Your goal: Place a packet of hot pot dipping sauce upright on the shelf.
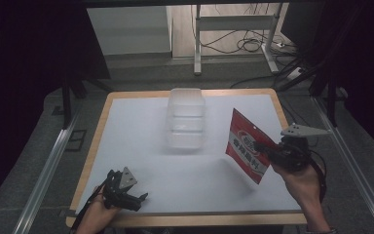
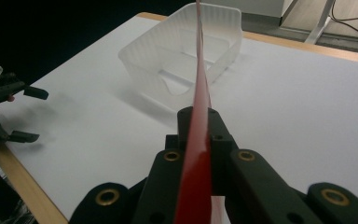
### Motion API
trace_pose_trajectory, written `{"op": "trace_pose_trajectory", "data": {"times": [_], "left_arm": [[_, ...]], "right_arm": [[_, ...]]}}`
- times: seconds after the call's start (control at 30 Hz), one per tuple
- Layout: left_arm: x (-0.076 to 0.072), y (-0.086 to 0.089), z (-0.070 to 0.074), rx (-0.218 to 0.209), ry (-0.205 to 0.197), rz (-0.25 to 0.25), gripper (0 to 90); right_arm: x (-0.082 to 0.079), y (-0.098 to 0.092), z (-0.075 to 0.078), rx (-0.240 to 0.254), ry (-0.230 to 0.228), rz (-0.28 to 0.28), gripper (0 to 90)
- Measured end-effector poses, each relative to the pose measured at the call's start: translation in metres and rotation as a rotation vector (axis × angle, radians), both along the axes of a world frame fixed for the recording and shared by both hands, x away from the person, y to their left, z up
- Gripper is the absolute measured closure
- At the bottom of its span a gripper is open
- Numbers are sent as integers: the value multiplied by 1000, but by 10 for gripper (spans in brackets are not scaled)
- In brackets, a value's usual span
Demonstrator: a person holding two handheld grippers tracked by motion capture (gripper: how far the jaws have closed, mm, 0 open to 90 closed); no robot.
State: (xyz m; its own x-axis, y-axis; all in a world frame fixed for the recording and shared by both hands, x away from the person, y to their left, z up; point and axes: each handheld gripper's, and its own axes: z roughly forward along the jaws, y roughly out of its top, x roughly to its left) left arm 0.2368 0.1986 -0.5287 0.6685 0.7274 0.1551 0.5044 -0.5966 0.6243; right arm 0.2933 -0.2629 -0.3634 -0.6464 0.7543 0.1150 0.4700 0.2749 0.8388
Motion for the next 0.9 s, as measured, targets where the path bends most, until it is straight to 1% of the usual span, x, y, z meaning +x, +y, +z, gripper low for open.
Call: {"op": "trace_pose_trajectory", "data": {"times": [0.03, 0.13, 0.17, 0.27, 0.3, 0.33, 0.37, 0.47, 0.5, 0.53, 0.6, 0.73, 0.77, 0.8, 0.83, 0.87, 0.9], "left_arm": [[0, -1, 0, 1, -5, 1, 36], [0, -1, 0, 1, -5, -1, 36], [0, -1, 0, 1, -3, -2, 37], [0, 0, 0, 0, -3, -2, 37], [0, 0, 0, 5, -2, -4, 37], [0, 0, 0, 4, -1, -3, 37], [0, 0, 0, 2, 0, -2, 36], [0, 0, 0, -6, -3, 7, 35], [1, 1, 0, -12, -2, 10, 33], [1, 1, 0, -14, -2, 13, 33], [1, 2, 0, -18, 0, 16, 30], [1, 2, 0, -20, 1, 21, 29], [1, 3, 0, -21, 1, 22, 29], [1, 3, 0, -21, 1, 22, 29], [1, 3, 0, -21, 0, 24, 28], [1, 2, 0, -21, 1, 26, 28], [1, 3, 0, -20, 0, 26, 27]], "right_arm": [[4, 1, 1, -1, -6, 5, 873], [8, 2, 3, 0, -9, 10, 873], [13, 3, 5, 6, -14, 19, 873], [17, 3, 7, 12, -16, 23, 873], [22, 4, 10, 22, -22, 30, 873], [22, 4, 10, 22, -22, 30, 873], [27, 5, 14, 31, -26, 38, 873], [32, 7, 16, 29, -29, 44, 872], [39, 10, 19, 28, -33, 54, 872], [39, 10, 19, 28, -33, 54, 872], [45, 12, 21, 20, -39, 62, 873], [58, 15, 24, 22, -44, 77, 873], [64, 17, 25, 24, -43, 87, 872], [64, 17, 25, 24, -43, 87, 872], [71, 19, 26, 16, -48, 92, 872], [71, 19, 26, 16, -48, 92, 872], [74, 21, 27, 16, -47, 95, 872]]}}
